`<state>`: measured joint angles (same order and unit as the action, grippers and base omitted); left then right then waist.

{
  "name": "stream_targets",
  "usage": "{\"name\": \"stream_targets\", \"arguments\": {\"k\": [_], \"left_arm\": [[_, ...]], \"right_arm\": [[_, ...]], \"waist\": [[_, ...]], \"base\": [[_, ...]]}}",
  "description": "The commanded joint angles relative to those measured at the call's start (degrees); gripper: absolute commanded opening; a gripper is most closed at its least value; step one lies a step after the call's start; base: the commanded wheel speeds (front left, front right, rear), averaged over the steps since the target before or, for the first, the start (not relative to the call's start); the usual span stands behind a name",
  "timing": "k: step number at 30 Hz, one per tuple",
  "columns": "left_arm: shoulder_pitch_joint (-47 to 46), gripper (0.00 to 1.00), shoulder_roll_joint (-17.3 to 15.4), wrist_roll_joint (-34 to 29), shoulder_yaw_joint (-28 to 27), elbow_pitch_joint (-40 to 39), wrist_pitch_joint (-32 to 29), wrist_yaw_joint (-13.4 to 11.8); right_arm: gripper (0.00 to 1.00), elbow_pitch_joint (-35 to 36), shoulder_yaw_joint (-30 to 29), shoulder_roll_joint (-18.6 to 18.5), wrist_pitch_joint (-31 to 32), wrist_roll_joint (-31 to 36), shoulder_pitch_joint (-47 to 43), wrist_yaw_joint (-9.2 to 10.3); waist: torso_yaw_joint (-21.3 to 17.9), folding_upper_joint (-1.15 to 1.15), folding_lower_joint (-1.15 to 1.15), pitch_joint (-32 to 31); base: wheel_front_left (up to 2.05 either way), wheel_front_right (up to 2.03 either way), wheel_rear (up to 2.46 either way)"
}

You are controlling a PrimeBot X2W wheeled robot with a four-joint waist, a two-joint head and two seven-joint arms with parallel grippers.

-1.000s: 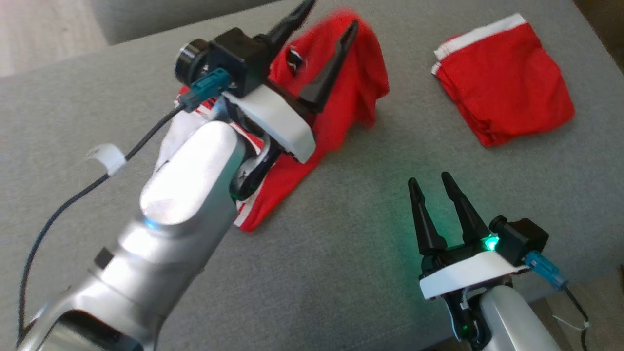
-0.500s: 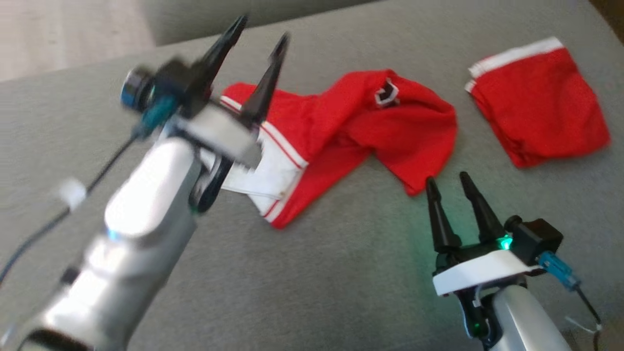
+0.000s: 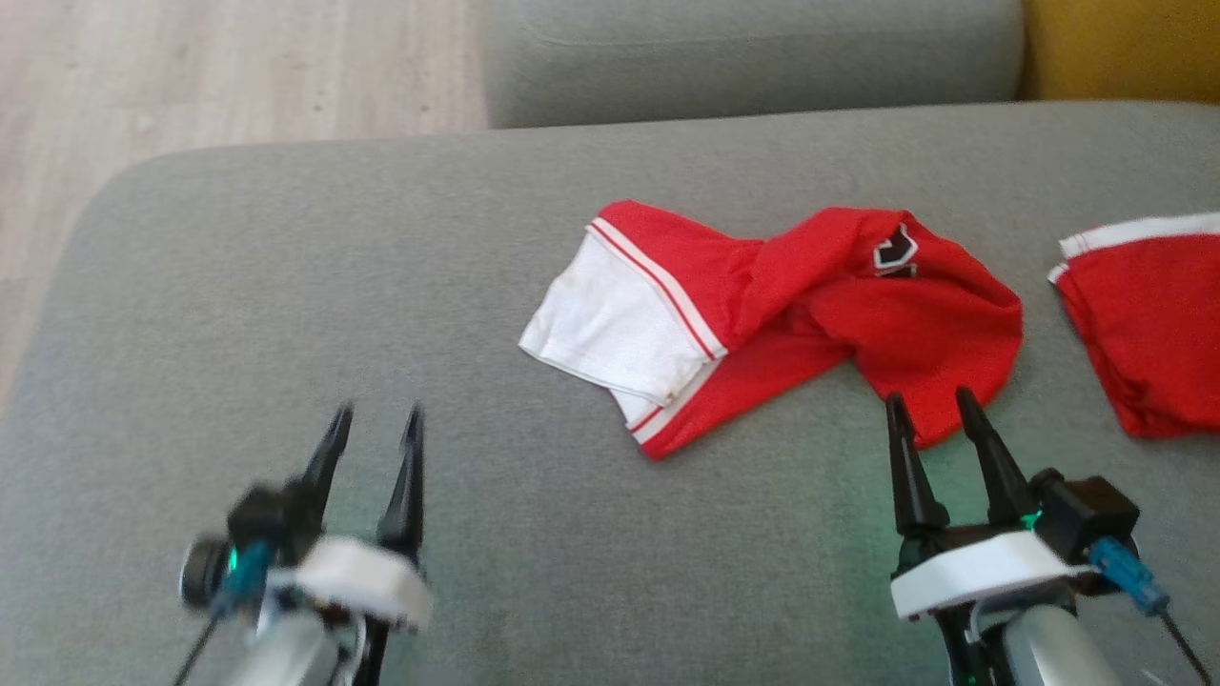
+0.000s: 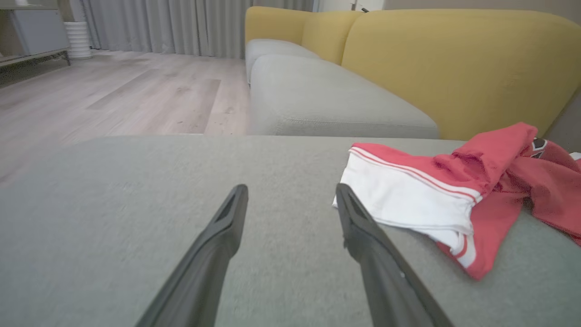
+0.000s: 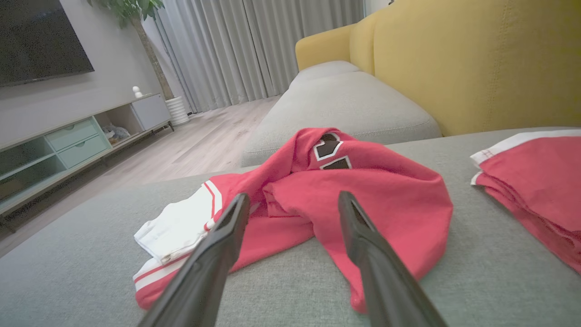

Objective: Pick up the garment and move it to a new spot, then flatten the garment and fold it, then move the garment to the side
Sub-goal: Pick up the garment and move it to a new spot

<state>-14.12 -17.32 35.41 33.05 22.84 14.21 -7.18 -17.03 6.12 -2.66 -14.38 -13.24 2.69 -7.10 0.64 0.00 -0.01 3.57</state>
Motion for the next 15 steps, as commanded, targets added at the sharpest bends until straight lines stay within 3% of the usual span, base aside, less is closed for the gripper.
{"name": "stream_targets", "arguments": {"k": [1, 8, 15], "left_arm": [[-0.69, 1.00, -0.56, 0.34, -3.35, -2.42, 0.66, -1.02], [5.27, 1.00, 2.29, -0.91, -7.78, -5.90, 0.76, -2.38], [6.57, 1.00, 4.16, -3.51, -10.58, -6.51, 0.78, -0.72]], "right_arm": [[1.00, 1.91, 1.00, -0.21, -0.62, 0.60, 0.34, -0.39], [1.00, 1.90, 1.42, -0.21, -0.62, 0.99, -0.64, -0.39], [1.00, 1.90, 2.49, -0.21, -0.62, 1.04, -0.38, -0.39]], "waist": [[1.21, 0.00, 0.01, -0.84], [1.49, 0.00, 0.01, -1.38], [0.15, 0.00, 0.01, -1.37]], "base": [[0.00, 0.00, 0.00], [0.00, 0.00, 0.00], [0.00, 0.00, 0.00]]}}
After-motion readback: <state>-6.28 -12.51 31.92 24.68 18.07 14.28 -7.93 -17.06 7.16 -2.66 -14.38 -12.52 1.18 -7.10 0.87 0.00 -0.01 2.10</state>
